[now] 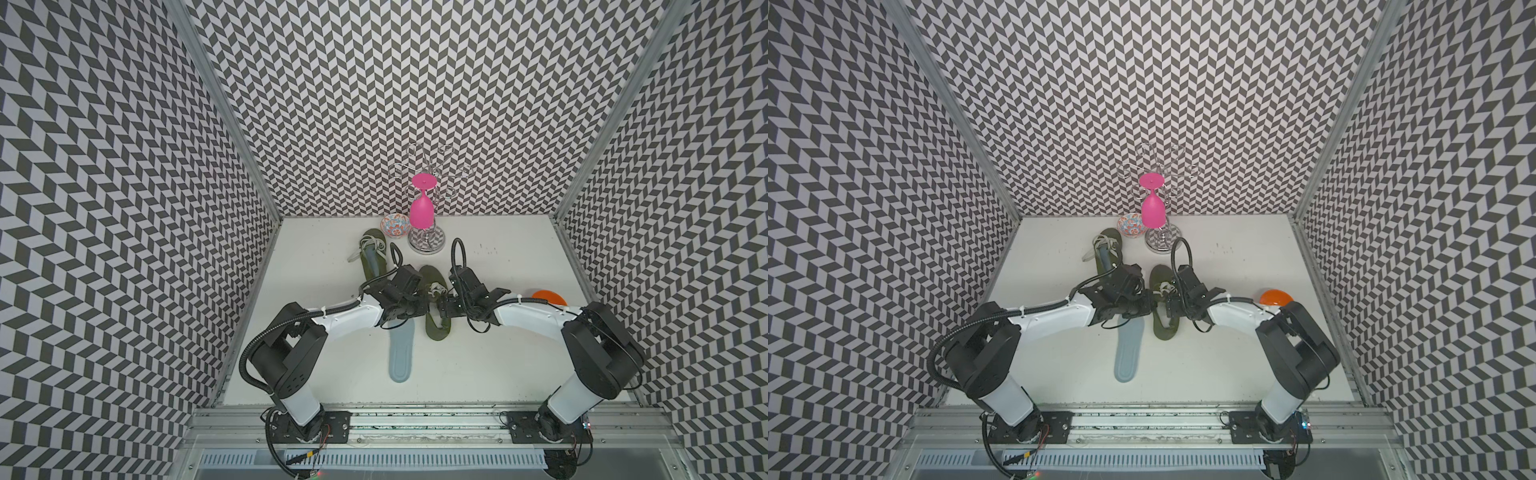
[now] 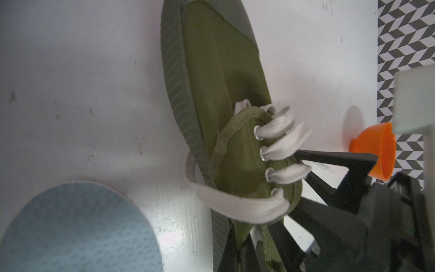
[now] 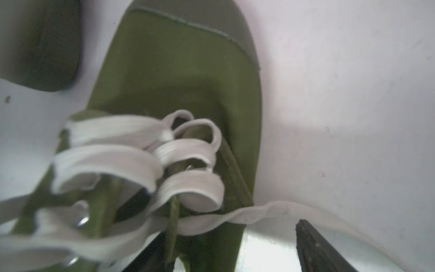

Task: Insert the insole into the shoe
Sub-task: Adjust the shoelace on the shoe.

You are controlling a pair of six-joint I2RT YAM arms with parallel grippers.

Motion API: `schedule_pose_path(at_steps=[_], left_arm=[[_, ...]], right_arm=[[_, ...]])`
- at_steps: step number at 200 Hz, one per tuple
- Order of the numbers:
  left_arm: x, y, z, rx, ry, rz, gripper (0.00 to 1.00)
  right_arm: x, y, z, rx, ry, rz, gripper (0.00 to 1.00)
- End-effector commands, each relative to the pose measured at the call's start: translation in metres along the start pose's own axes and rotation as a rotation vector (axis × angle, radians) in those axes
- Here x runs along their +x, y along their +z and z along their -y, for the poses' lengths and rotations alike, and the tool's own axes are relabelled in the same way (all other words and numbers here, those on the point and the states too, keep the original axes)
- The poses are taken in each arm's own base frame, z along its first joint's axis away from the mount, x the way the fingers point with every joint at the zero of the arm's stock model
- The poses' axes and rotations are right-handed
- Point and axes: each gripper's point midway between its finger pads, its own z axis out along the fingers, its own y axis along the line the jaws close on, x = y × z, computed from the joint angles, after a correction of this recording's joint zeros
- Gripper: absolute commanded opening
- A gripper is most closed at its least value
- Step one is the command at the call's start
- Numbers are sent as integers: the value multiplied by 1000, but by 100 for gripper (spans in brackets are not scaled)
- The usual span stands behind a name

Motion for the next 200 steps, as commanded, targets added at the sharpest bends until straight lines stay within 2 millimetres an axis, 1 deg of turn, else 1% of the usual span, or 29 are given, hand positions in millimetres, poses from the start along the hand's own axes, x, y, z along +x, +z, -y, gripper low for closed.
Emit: schedule_pose_path(at_steps=[1,12,26,37,54,65,78,95,113,119,133,147,158,172,182,190,200], left_arm=[[-17,-12,12,42,-15,55,0],[-17,-11,5,18,-17,55,0],[-15,-9,0,15,-16,52,0],[-13,-7,-4,8,-17,51,0],[-10,-5,-11,3,-23,43,0],[-7,-3,-13,12,-21,34,0],[-6,-1,-15,15,-20,25,0],[-3,2,-21,-7,-9,24,0],[2,10,-37,-74,32,11,0],[3,13,-42,-100,49,9,2],[5,18,-47,-151,114,7,9],[4,22,-50,-219,187,11,20],[4,26,-49,-253,233,7,31],[1,29,-47,-284,272,16,42],[-2,32,-44,-294,295,24,51],[-4,35,-43,-307,310,27,57],[-7,37,-39,-324,345,31,61]], right_arm=[[-35,-16,24,157,50,163,74],[-36,-21,29,174,57,182,71],[-33,-22,32,170,60,177,67],[-27,-18,34,168,61,151,61],[-18,-11,35,153,62,122,50],[-14,-7,32,123,59,107,44],[-8,1,35,119,58,77,35],[-7,6,31,79,44,58,28],[-8,7,18,6,14,48,23],[-10,7,14,-18,9,49,21],[-12,4,6,-66,7,60,19],[-14,1,-3,-117,15,75,16],[-16,-1,-8,-148,22,81,17],[-16,0,-13,-174,24,77,16],[-15,1,-15,-183,26,69,16],[-14,2,-15,-188,26,64,16],[-13,3,-15,-186,25,60,16]])
